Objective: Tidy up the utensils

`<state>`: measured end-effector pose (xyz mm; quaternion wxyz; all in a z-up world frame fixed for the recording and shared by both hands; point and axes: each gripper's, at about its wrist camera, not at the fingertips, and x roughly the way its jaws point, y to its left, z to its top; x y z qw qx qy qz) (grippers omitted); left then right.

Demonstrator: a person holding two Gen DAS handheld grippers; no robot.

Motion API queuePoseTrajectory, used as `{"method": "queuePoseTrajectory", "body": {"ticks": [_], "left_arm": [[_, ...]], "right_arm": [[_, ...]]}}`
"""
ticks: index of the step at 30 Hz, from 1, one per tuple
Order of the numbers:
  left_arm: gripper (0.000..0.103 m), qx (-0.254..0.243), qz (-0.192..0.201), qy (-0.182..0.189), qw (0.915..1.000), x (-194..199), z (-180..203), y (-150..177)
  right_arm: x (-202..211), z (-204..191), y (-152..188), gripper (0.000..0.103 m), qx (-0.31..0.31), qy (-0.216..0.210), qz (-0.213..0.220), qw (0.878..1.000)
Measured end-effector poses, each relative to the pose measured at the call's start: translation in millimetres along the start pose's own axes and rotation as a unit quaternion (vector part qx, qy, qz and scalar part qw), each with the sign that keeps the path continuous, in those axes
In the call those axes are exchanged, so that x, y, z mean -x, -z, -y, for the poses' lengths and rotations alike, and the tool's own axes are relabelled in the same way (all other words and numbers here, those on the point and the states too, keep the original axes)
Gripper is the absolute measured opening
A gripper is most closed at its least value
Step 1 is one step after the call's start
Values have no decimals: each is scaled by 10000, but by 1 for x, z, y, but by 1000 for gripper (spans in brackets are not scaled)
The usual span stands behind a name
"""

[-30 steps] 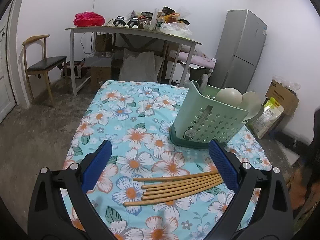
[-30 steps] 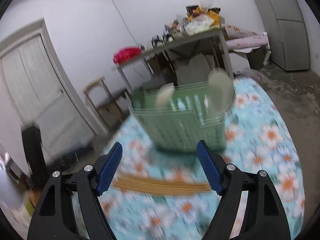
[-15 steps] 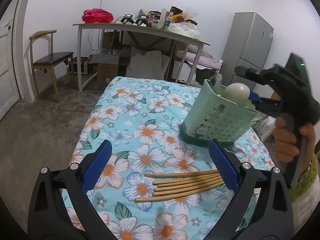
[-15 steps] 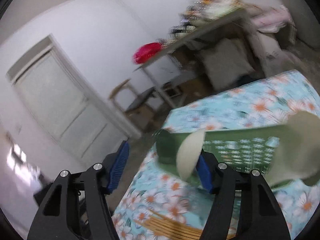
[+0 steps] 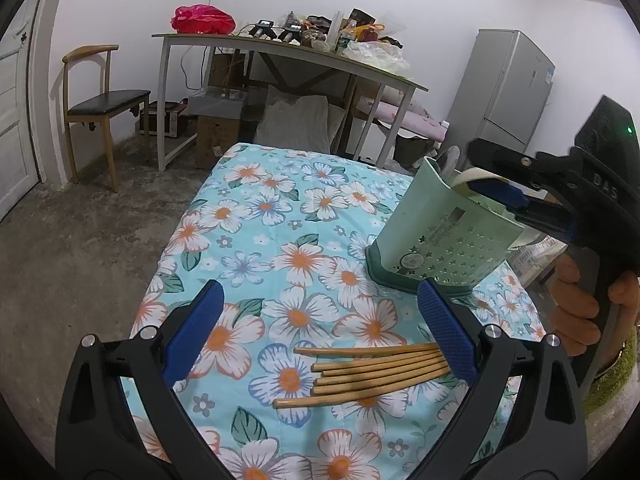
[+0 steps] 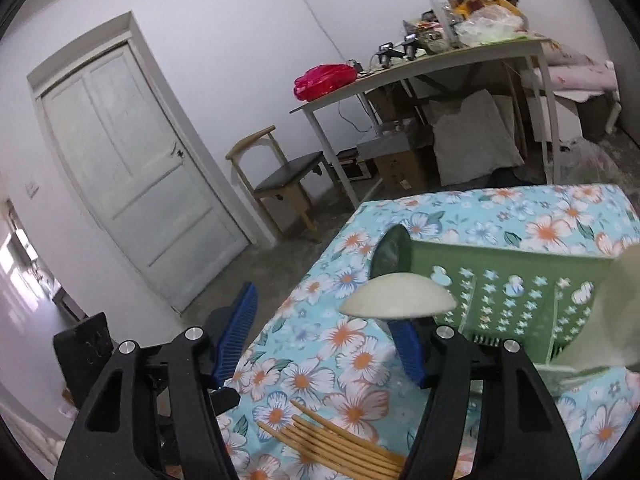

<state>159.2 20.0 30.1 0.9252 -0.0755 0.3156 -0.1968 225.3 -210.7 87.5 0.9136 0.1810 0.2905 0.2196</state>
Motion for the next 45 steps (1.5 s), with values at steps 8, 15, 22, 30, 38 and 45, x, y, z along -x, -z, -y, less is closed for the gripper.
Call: {"method": "queuePoseTrajectory", "body": {"ticks": [8,15,22,30,38,45], "left_arm": [[94,-9,-11,21,10000,-1,0,0],[94,55,-39,63,10000,-2,6,3],[94,43,-36,62,10000,-1,5,3],[94,78,-118,116,9998,-2,7,11],[94,-121,-380,191,9990,-11,21,37],[93,-501,-473,40,9976,-13,26,50]], "right_arm": [[27,-2,17,63,-98,-16,-44,9999],[43,-5,34,63,-270,-200,-144,9993],[67,-8,62,67,-323,-161,-211,9991],[68,2,125,79,-141,1694,-910,9812],[46,15,197,95,-3,3244,-1577,9327],[52,16,208,96,-67,3308,-1523,9313]]}}
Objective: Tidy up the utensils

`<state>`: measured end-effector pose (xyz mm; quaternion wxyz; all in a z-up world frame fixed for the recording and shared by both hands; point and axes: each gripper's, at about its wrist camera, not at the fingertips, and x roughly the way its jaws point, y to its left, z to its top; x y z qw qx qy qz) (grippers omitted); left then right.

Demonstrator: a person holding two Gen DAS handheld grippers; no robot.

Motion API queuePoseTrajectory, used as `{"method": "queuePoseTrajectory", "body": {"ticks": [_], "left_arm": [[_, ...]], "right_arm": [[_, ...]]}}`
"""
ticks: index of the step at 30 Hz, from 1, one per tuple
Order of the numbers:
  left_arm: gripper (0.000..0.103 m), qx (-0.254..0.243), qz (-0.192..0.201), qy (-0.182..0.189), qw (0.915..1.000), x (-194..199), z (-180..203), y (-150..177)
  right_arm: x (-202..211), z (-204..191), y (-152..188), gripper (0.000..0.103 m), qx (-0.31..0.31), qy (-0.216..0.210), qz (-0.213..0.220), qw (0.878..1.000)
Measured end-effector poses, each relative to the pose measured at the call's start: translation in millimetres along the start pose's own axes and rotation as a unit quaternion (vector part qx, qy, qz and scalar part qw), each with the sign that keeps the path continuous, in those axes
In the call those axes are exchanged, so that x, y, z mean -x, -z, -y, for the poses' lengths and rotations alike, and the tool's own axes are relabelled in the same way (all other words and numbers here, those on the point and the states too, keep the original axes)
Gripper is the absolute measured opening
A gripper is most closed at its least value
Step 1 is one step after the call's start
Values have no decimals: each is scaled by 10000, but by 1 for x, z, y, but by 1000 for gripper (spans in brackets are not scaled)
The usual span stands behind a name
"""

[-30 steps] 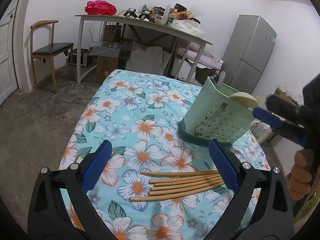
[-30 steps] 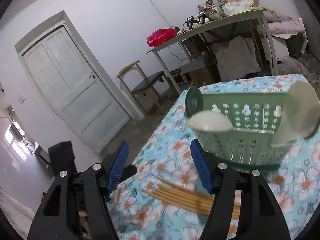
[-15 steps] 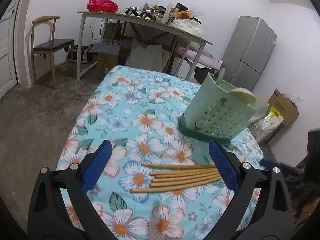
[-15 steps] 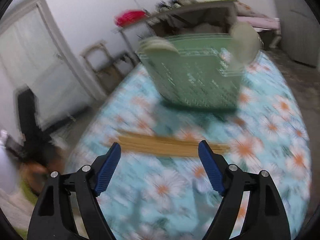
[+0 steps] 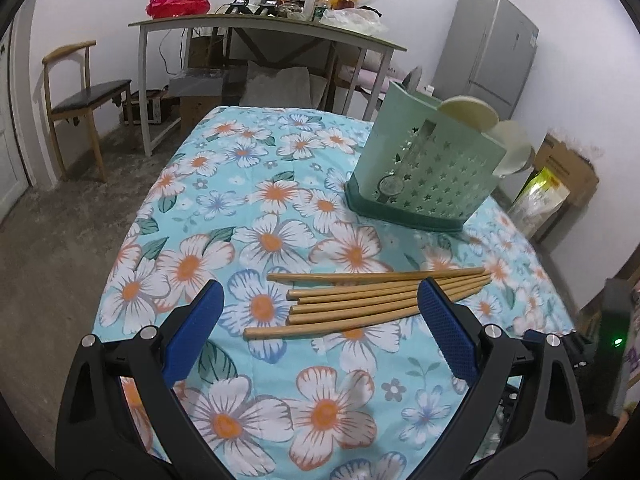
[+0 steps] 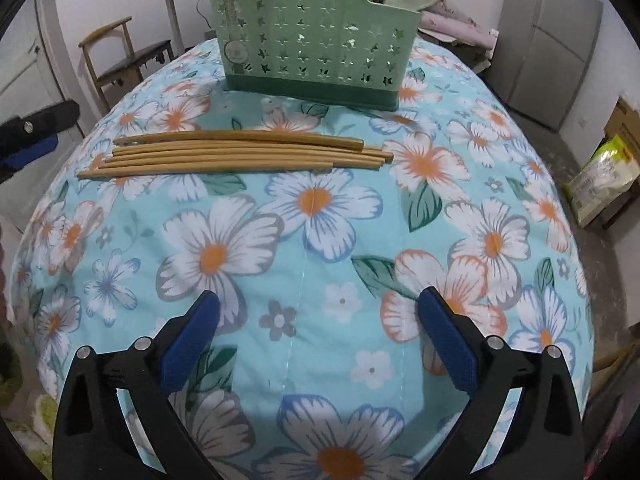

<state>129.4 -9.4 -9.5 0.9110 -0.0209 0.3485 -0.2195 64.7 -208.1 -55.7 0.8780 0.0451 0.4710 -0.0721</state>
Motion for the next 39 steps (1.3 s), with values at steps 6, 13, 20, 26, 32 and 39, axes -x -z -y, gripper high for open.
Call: {"method": "queuePoseTrajectory", "body": {"ticks": [6,13,20,26,32,39], "left_arm": [[86,-404,4,-125,9991,-7,7,-11],[45,-847,-311,103,9959,-32,8,-41],[17,-1171,-1225,502,9843,-84,13,-49],[8,-532,-1906,788,9771,-104,-6,-32],[8,407,-2372,1351,9612,-95,-26,-21],[8,1254,-2889,2074,9262,-76,-33,8]], "right_arm": [[1,3,5,97,-25,-32,81,10000],[18,14,-14,96,-593,-985,277,9930],[-20,20,-43,71,-2323,-3554,-165,9053],[-62,21,-45,45,-3149,-3659,-564,8739],[-74,30,-51,23,-3552,-3492,-641,8647],[-75,32,-66,15,-3237,-3336,-767,8821]]}}
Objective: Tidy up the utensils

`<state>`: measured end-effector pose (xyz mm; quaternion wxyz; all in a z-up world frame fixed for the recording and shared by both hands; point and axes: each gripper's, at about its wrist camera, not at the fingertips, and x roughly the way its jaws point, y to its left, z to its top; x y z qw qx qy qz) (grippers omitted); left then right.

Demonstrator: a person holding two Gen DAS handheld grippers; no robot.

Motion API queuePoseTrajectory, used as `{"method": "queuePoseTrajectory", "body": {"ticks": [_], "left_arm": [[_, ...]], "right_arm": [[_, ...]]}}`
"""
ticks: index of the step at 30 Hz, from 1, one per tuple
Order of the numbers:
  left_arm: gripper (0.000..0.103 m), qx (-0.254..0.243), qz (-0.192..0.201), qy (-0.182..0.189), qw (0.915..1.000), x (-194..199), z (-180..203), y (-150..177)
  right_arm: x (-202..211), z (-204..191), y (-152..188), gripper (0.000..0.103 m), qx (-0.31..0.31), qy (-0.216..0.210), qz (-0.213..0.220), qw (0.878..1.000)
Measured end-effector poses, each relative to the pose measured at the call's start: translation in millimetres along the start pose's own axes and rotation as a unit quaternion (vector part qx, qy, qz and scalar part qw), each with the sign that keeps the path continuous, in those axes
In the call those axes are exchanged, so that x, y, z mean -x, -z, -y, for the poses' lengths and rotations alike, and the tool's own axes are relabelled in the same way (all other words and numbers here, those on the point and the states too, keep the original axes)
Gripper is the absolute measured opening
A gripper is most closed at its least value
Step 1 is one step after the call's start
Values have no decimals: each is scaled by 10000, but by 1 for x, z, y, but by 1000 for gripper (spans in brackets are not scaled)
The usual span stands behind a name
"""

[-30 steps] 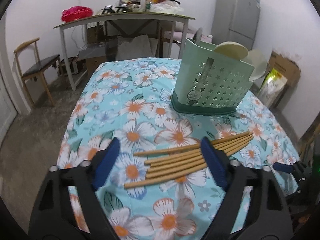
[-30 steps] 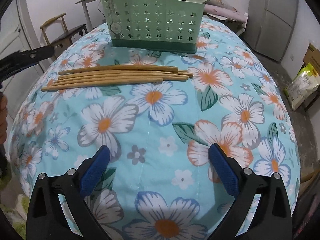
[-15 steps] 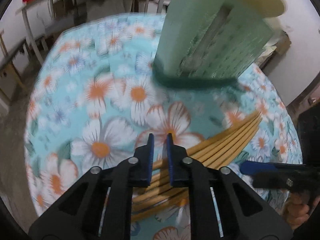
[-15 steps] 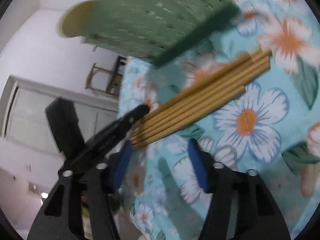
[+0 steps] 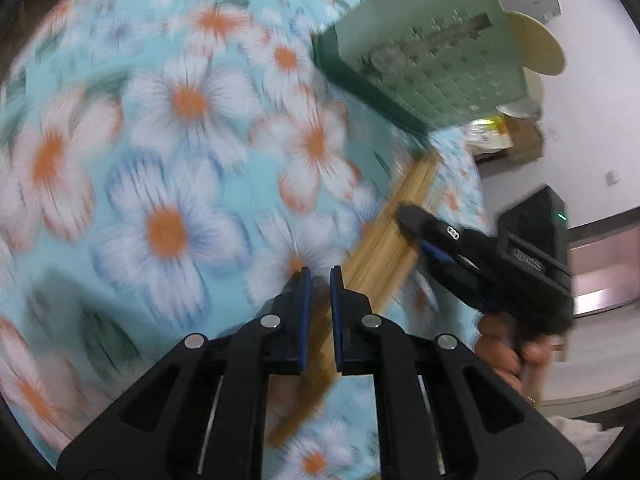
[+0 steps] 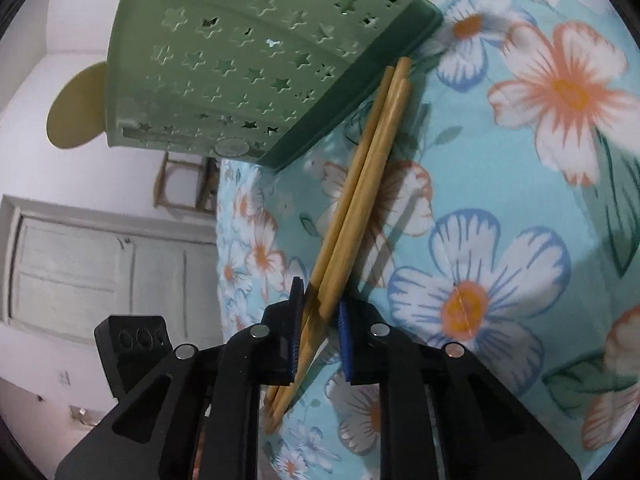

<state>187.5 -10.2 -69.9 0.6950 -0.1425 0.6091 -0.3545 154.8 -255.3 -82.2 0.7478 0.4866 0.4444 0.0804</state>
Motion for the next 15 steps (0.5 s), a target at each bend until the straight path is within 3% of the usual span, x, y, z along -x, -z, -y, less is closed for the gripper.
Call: {"method": "queuePoseTrajectory", "body": {"ticks": [5,10,13,15], "left_arm": [[6,258,-219,396,9986,-8,6,34],[6,239,-672,1191,9903,-36,39,65],[7,59,-836,1180,9895,-58,58,80],[7,84,-876,1190,9890,-63,59,86]], "right_arm": [[-3,-8,-5,15,384,188,-536,9976],[-5,-20,-14,15,962,469,-1064,9885],[-2,-23,-12,17,1270,746,-1163,9822],[9,-25,-11,17,1462,964,-987,9796]]}}
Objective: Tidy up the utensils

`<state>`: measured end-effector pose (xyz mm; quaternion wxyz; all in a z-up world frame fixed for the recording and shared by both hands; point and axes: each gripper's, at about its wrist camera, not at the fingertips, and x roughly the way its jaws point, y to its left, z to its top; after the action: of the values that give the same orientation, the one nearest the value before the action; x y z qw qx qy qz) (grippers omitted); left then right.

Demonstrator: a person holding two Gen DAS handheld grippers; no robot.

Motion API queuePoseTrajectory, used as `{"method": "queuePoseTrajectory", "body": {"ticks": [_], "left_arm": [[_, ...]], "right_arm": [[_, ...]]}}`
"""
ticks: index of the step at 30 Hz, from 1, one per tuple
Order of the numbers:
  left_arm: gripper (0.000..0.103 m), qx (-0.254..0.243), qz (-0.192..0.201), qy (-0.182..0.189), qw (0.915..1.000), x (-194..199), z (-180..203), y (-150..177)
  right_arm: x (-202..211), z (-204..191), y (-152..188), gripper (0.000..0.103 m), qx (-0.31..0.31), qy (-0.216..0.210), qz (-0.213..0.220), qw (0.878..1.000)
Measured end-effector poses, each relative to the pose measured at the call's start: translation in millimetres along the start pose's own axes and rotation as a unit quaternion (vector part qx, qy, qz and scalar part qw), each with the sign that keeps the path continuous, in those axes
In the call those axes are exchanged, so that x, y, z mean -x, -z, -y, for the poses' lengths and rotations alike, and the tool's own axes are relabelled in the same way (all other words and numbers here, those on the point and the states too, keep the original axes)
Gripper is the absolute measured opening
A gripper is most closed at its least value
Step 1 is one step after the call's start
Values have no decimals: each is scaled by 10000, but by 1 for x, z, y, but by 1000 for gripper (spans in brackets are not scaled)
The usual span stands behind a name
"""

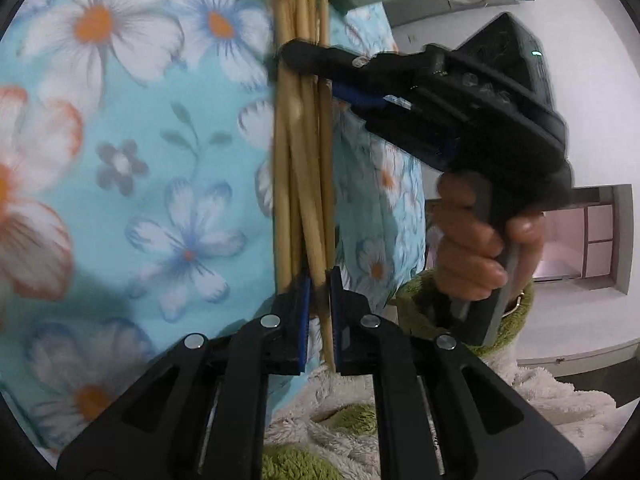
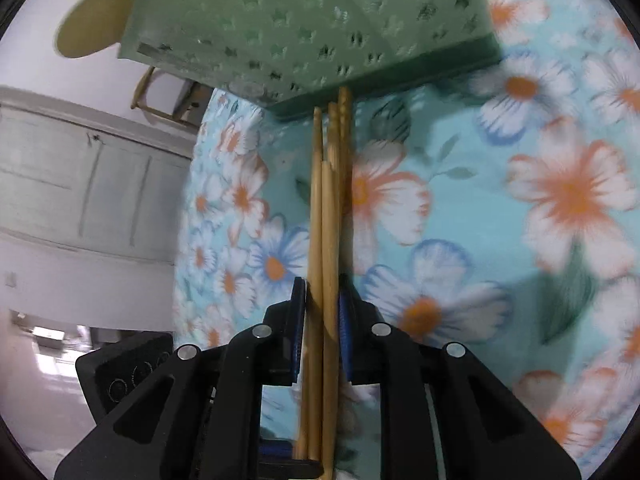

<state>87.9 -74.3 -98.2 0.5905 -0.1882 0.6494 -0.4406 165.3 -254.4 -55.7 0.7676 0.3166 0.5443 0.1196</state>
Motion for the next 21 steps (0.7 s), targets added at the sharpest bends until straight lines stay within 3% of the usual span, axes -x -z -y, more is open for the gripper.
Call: {"method": "queuePoseTrajectory", "body": {"ticks": [4,9,15,21], "left_arm": [[7,-133,436,-279,9986,13,3,-1],[8,-518,973,-889,9899,32,17,-9],[13,-833,1162,-1493,9784,22,34,-23],[15,-1114,1210,-1870,9685,10,43,-46]], "right_arm": [[26,15,14,19,77,210,401,9989],[31,34,30,19,-170,86,562,9982],[35,37,38,8,-104,171,771,9968],[44,27,36,8,270,923,999,9903]]}}
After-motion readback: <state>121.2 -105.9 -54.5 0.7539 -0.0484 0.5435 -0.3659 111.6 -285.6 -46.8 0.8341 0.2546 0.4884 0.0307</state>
